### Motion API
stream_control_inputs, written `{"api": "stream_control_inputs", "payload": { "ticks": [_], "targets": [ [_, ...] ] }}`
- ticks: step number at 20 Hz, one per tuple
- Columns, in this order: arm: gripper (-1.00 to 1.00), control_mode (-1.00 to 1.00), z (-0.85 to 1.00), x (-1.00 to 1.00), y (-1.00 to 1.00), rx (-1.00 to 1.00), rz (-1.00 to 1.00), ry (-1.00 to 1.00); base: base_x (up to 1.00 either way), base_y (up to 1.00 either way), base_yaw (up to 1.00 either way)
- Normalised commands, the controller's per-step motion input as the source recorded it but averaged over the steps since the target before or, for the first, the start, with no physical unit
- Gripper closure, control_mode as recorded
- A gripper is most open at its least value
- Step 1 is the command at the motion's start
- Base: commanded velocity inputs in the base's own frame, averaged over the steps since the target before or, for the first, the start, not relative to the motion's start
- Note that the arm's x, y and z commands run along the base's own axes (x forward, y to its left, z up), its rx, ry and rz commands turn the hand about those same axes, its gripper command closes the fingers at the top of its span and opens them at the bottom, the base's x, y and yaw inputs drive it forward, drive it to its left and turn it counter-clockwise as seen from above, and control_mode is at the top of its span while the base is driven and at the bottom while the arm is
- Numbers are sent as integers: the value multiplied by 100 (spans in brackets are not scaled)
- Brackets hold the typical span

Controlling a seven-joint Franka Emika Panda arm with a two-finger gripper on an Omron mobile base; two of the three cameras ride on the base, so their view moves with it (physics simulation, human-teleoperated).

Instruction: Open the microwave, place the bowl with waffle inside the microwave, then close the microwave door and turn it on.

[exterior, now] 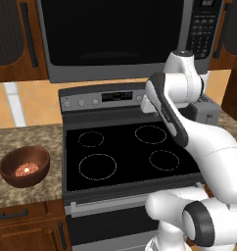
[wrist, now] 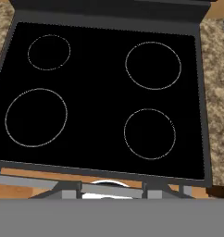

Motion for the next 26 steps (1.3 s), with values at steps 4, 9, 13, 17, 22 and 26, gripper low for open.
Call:
{"api": "stream_control_inputs", "payload": {
  "ticks": [4,9,13,17,22,26],
  "targets": [
    [-100,-100,2,-26,-7,5,0,-4,0,0,0],
    [-100,-100,44,-41,-4,7,0,-5,0,0,0],
    [-100,-100,49,-31,-12,-1,0,-11,0,0,0],
    [-100,-100,44,-22,-10,-11,0,-13,0,0,0],
    [-100,-100,33,-4,-12,-21,0,-19,0,0,0],
    [-100,-100,34,0,-32,-11,0,-17,0,0,0]
  ]
}}
